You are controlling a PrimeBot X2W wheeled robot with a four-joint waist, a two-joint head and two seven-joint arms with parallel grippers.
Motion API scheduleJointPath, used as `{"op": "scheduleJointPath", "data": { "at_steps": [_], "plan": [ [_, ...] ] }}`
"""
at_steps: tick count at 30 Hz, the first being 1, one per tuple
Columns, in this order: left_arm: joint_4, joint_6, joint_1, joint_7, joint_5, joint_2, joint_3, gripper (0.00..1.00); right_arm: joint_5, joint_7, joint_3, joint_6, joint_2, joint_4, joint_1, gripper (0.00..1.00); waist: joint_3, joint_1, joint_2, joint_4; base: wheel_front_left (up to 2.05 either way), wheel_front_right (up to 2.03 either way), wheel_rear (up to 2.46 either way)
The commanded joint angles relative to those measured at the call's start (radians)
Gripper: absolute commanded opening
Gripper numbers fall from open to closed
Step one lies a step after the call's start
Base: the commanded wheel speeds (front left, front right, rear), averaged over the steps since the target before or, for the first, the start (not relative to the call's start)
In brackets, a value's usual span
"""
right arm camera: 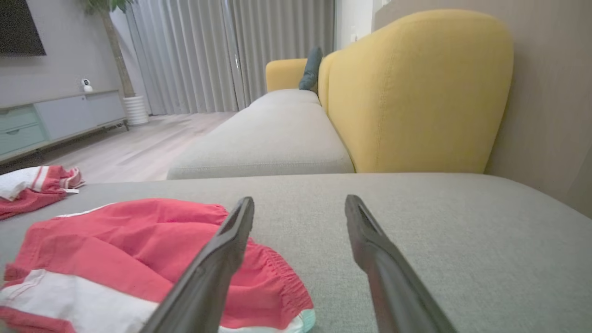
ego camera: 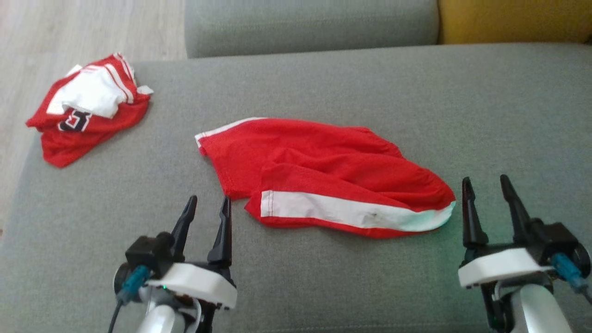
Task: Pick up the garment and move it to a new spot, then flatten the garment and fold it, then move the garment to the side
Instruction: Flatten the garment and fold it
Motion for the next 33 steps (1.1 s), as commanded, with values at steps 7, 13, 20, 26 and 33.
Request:
{"op": "scheduleJointPath", "data": {
  "at_steps": [7,13,20,26,33],
  "plan": [
    [-0.06,0.008,0.029,-0.012,0.001,-0.004,0.032,1.0,0.04,-0.006,0.052,0.007,-0.005,-0.106,0.048,1.0,-0.052,0.0,0.0,0.006,0.0,0.0,0.0],
    [-0.065,0.019,0.045,-0.012,0.001,-0.005,0.033,1.0,0.061,-0.006,0.065,0.007,-0.005,-0.121,0.068,1.0,-0.06,0.0,0.0,0.015,0.0,0.0,0.0],
    [-0.062,0.023,0.046,-0.012,0.006,-0.006,0.034,1.0,0.067,-0.006,0.065,0.007,-0.005,-0.118,0.067,1.0,-0.061,0.0,0.0,0.021,0.0,0.0,0.0],
    [-0.058,0.022,0.045,-0.012,0.006,-0.006,0.036,1.0,0.07,-0.006,0.067,0.007,-0.005,-0.112,0.064,1.0,-0.058,0.0,0.0,0.019,0.0,0.0,0.0],
    [-0.028,0.006,0.023,-0.006,0.013,-0.006,0.013,1.0,0.071,-0.006,0.074,0.007,-0.005,-0.112,0.057,1.0,-0.03,0.0,0.0,0.007,0.0,0.0,0.0]
  ]
}}
